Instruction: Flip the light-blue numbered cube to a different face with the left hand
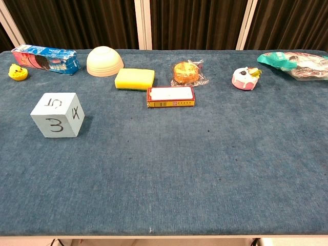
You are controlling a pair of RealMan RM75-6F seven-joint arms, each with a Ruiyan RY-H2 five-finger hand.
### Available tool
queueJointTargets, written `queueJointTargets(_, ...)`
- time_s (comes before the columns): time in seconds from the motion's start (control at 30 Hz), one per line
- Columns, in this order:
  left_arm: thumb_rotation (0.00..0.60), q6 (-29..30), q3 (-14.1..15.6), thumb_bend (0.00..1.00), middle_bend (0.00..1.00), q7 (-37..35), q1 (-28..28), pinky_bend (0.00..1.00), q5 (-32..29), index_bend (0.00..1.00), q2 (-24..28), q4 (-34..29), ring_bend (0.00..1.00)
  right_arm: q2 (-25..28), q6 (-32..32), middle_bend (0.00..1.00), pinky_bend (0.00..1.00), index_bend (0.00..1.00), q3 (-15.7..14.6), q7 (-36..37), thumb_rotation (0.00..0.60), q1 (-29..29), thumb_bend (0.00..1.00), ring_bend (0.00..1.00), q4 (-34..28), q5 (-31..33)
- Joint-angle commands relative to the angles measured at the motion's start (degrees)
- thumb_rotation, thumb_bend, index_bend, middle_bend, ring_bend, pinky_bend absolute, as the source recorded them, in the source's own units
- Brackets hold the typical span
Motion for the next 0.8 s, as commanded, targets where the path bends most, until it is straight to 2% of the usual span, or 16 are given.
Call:
queueJointTargets(0.03, 0.6, -0.7, -0.19, 0.07, 0.01, 0.33, -0.63, 0.0, 0.3, 0.0, 0.37, -0.12, 0.0, 0.1, -0.03, 0.03, 0.1, 0.0, 0.04, -0.14, 0.6, 0.03, 0.02, 0.0, -0.24, 0.02)
queueJointTargets(0.3, 0.6, -2.74, -2.16, 0.07, 0.01, 5.23, -4.61, 0.0, 3.52, 0.01, 2.74, -5.12, 0.0, 0.66, 1.1, 0.03, 0.1, 0.0, 0.35, -0.65, 0.6, 0.04, 0.02, 0.0, -1.01, -0.79)
queueJointTargets(0.43, 0.6, -8.51, -3.39, 0.07, 0.05, 10.17, -9.04, 0.0, 3.34, 0.02, 3.73, -8.73, 0.02, 0.63, 1.41, 0.03, 0.1, 0.0, 0.34, -0.46, 0.6, 0.03, 0.02, 0.0, -0.81, -1.08)
queueJointTargets(0.5, 0.6, -12.71, -4.55, 0.07, 0.06, 14.06, -11.97, 0.02, 0.95, 0.03, 3.82, -10.91, 0.06, 0.58, 1.41, 0.03, 0.1, 0.0, 0.25, -0.31, 0.6, 0.05, 0.02, 0.0, -0.65, -1.24)
queueJointTargets(0.6, 0.6, -19.0, -6.5, 0.07, 0.07, 22.59, -16.5, 0.05, -6.68, 0.04, 3.39, -15.05, 0.07, 0.56, 1.43, 0.03, 0.1, 0.0, 0.2, -0.15, 0.6, 0.12, 0.02, 0.0, -0.5, -1.43)
queueJointTargets(0.67, 0.6, -23.28, -7.57, 0.07, 0.07, 31.37, -20.36, 0.06, -16.13, 0.05, 3.32, -19.21, 0.04, 0.6, 1.45, 0.03, 0.1, 0.0, 0.19, -0.14, 0.6, 0.2, 0.02, 0.0, -0.46, -1.61)
queueJointTargets(0.8, 0.6, -24.56, -9.37, 0.07, 0.07, 44.11, -28.46, 0.05, -32.25, 0.05, -0.68, -22.88, 0.02, 0.47, 1.42, 0.03, 0.1, 0.0, 0.11, -0.09, 0.6, 0.27, 0.02, 0.0, -0.36, -1.75)
